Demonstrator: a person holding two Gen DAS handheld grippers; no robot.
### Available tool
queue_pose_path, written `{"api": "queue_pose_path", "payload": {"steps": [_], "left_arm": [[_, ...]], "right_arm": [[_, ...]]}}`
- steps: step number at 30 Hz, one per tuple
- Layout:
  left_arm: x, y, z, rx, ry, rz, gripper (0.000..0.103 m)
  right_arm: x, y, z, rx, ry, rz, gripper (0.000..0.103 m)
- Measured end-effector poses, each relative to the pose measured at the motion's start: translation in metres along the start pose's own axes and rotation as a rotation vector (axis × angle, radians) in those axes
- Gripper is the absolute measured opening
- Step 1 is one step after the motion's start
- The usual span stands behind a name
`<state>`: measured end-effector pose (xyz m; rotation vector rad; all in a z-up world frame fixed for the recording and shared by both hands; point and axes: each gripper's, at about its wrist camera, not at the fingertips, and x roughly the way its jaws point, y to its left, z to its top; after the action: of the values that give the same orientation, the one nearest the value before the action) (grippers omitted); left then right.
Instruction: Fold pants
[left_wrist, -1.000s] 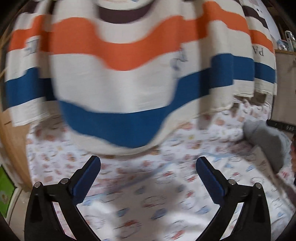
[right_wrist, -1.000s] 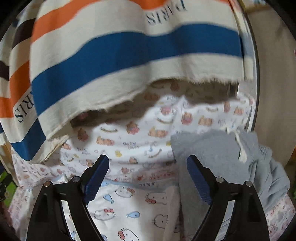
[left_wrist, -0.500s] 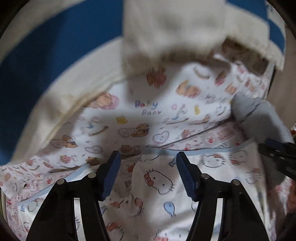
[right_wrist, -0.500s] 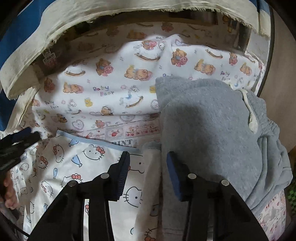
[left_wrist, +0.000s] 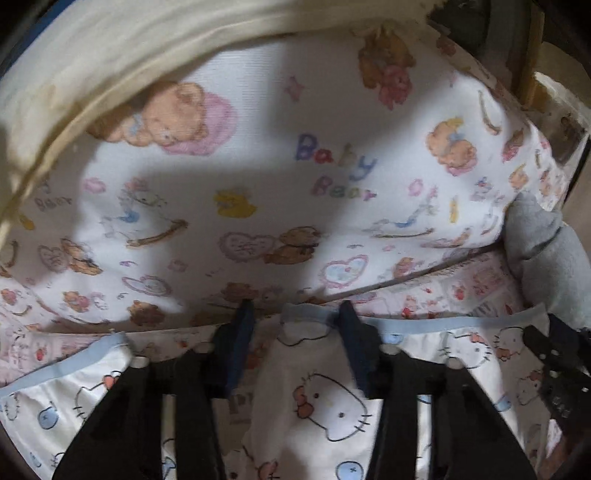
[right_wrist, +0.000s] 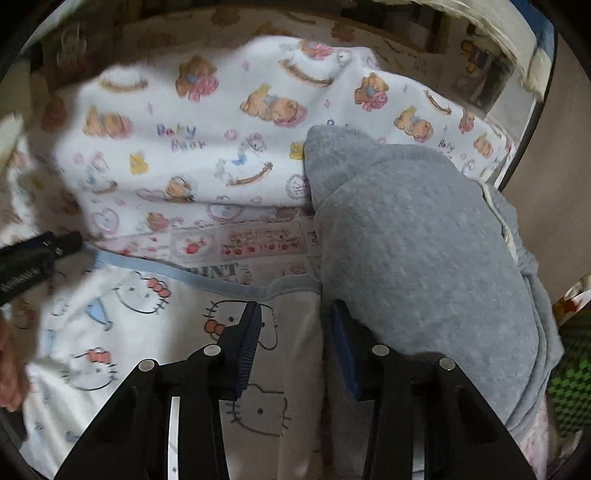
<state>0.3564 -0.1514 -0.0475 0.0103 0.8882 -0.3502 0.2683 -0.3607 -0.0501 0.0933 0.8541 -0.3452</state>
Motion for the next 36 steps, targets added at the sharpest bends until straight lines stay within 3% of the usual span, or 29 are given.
{"api": "queue_pose_path", "payload": {"steps": [2,3,4,6,11,17,19,20,21,22,23,25,27,28,32,34,36], "left_arm": [[-0.002,0.001,0.000,0.007,-0.003,-0.030,0.019],[-0.004,0.002,0.000,0.009,-0.010,-0.027,0.011],[-0.006,0.003,0.001,0.012,-0.018,-0.018,0.010],[-0.012,0.003,0.002,0.027,-0.047,-0.004,0.010],[-0.026,0.003,0.007,0.082,-0.096,0.100,0.010],[-0.018,0.012,0.008,0.102,-0.071,0.185,0.011],[-0.014,0.015,0.010,0.103,-0.040,0.156,0.014],[-0.015,0.015,0.010,0.103,-0.044,0.151,0.023],[-0.020,0.016,0.009,0.106,-0.057,0.144,0.045],[-0.025,0.016,0.008,0.108,-0.074,0.143,0.058],[-0.029,0.012,0.007,0.111,-0.095,0.153,0.077],[-0.041,0.010,0.001,0.136,-0.116,0.157,0.081],[-0.051,0.008,-0.003,0.159,-0.086,0.155,0.081],[-0.060,0.008,-0.008,0.166,-0.080,0.159,0.081],[-0.111,-0.007,-0.045,0.166,-0.128,0.164,0.081],[-0.148,-0.002,-0.068,0.186,-0.189,0.175,0.081],[-0.159,-0.011,-0.084,0.230,-0.227,0.236,0.081]], "right_arm": [[0.002,-0.002,0.000,0.005,0.006,-0.012,0.029],[0.005,-0.003,0.000,0.010,0.017,-0.010,0.011],[0.013,-0.009,0.001,0.035,0.070,0.041,0.001],[0.018,-0.020,0.000,0.090,0.093,0.119,0.000],[-0.004,-0.018,0.004,0.048,-0.020,0.084,0.000],[0.010,-0.015,0.005,0.058,-0.003,0.129,0.000],[0.015,-0.013,0.004,0.041,-0.006,0.127,0.000],[0.015,-0.013,0.004,0.032,-0.020,0.127,0.000],[0.012,-0.011,0.003,0.020,-0.036,0.130,0.000],[0.009,-0.010,0.003,0.008,-0.045,0.133,0.001],[0.005,-0.010,0.003,-0.006,-0.049,0.135,0.007],[-0.008,-0.012,0.003,-0.012,-0.087,0.148,0.023],[-0.025,-0.014,0.003,-0.002,-0.138,0.160,0.062],[-0.035,-0.015,0.004,0.000,-0.169,0.160,0.070],[-0.079,-0.020,0.002,-0.012,-0.268,0.156,0.074],[-0.107,-0.025,-0.003,0.017,-0.305,0.202,0.074],[-0.131,-0.028,-0.012,0.034,-0.340,0.255,0.074]]}}
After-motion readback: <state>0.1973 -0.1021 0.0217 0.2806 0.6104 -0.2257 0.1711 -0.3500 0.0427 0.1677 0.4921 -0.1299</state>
